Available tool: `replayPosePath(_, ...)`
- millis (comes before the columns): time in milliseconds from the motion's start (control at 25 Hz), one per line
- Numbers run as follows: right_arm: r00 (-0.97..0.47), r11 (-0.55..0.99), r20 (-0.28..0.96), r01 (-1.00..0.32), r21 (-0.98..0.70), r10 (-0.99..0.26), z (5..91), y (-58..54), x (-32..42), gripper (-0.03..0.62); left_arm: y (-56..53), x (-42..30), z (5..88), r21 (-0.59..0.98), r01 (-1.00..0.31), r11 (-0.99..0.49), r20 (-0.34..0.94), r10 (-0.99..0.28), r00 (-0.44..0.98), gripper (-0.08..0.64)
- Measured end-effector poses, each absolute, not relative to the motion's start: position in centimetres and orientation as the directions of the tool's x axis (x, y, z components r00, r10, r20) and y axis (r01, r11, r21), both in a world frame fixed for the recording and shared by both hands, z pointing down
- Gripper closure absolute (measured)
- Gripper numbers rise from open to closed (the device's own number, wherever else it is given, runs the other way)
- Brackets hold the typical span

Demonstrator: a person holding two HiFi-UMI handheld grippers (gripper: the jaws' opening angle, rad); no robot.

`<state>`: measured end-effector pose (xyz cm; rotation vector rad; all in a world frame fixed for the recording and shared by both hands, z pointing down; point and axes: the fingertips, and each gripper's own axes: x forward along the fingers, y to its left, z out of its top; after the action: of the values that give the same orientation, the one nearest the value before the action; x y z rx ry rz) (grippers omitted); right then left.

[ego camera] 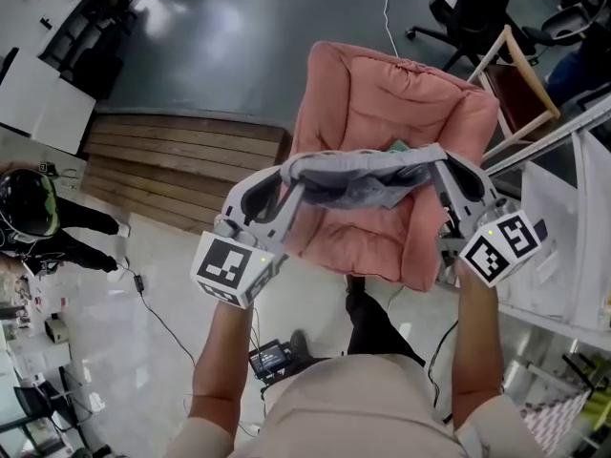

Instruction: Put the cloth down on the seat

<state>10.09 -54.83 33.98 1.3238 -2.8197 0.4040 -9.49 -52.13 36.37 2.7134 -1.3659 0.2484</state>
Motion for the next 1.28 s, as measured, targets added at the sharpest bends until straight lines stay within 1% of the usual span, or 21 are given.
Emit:
replayPosePath(320,-0.669,0.631,0.117,-0.735,-0.246,-0.734,36.7,-59.4,10.4,0.588,-56.0,-9.2,39.3,0.016,-0.833,-0.553,0.228,-0.809,0.542,0.463)
replayPosePath(640,-0.69,0.636,0.148,-0.716,-0.29,-0.709,41.8,-64.7,11.1,0.588,-60.8,-8.3,44.3,0.08,-0.868,-0.491,0.282,-0.823,0.492,0.463)
replayPosePath(1040,-0.705,0.637,0.231,-0.706,-0.309,-0.67,50.1,-68.4,10.5,0.588,-64.2,-9.2,52.2,0.121,-0.894,-0.432,0.347,-0.825,0.446,0.463)
replayPosePath(1280,-0.723,0.643,0.285,-0.691,-0.33,-0.63,56.3,-71.5,8.7,0.588,-66.6,-11.0,57.8,0.151,-0.907,-0.394,0.398,-0.815,0.421,0.463)
